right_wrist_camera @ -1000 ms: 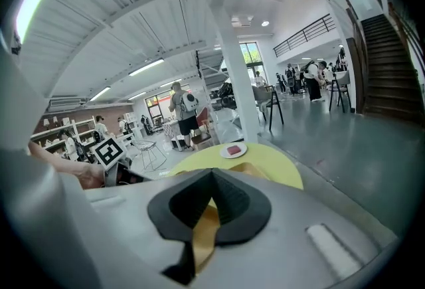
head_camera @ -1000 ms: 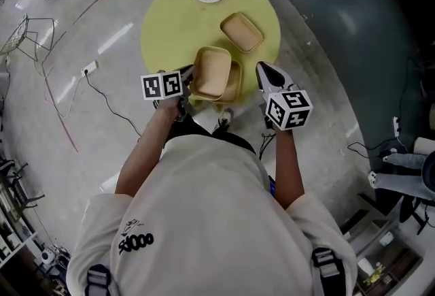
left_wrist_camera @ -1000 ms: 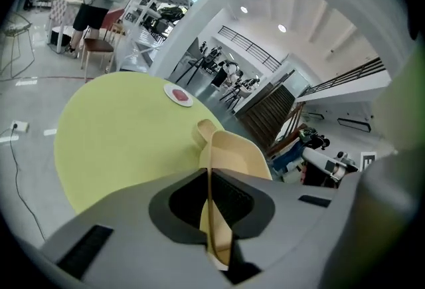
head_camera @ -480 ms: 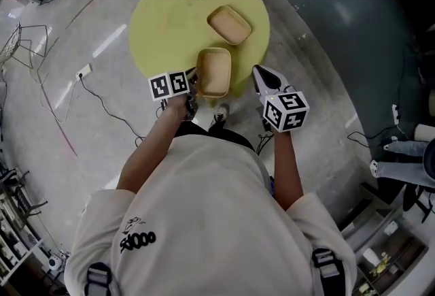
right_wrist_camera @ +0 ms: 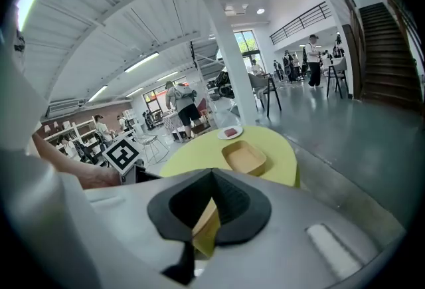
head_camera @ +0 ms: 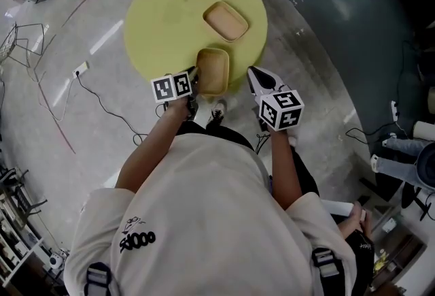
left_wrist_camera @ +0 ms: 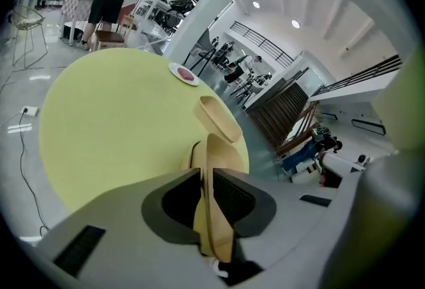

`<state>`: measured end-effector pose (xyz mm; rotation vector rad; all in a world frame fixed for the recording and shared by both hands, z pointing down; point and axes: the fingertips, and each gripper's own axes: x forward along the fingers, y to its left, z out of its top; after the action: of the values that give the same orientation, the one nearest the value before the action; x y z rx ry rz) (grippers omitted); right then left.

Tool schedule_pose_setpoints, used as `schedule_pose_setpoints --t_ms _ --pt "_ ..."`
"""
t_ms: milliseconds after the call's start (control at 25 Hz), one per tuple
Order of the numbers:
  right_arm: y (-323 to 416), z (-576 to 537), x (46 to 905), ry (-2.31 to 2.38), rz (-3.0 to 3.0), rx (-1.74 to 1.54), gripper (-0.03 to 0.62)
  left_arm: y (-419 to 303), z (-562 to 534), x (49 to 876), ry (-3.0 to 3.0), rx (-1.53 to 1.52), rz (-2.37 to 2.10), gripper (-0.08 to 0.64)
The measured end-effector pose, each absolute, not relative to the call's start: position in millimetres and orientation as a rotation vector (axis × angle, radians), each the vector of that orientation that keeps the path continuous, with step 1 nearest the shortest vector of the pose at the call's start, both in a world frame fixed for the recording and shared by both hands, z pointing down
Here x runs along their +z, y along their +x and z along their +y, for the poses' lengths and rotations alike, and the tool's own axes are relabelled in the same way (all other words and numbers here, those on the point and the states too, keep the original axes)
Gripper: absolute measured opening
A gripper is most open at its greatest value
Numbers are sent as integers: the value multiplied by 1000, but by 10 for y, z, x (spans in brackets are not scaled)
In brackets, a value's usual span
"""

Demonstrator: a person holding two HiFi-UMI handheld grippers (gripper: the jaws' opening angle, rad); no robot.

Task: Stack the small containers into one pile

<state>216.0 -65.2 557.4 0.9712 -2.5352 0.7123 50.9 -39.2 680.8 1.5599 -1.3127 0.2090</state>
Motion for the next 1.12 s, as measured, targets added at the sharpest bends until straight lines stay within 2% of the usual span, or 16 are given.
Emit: schedule_pose_setpoints --t_ms 360,640,720,880,1120 --pt "2005 -646 5808 889 -2522 757 11 360 -331 6818 1590 271 -1356 92" --pt "1938 -981 5921 831 -2502 689 27 307 -268 6674 1682 251 -1346 101" --pt "1920 -1156 5927 810 -2494 655 38 281 -269 6547 1758 263 -1346 87" --pt "1852 -1520 5989 754 -2454 594 69 183 -302 6298 1869 291 -1356 13" --pt "1716 -2112 6326 690 -2353 468 120 12 -360 6220 1918 362 -1378 6"
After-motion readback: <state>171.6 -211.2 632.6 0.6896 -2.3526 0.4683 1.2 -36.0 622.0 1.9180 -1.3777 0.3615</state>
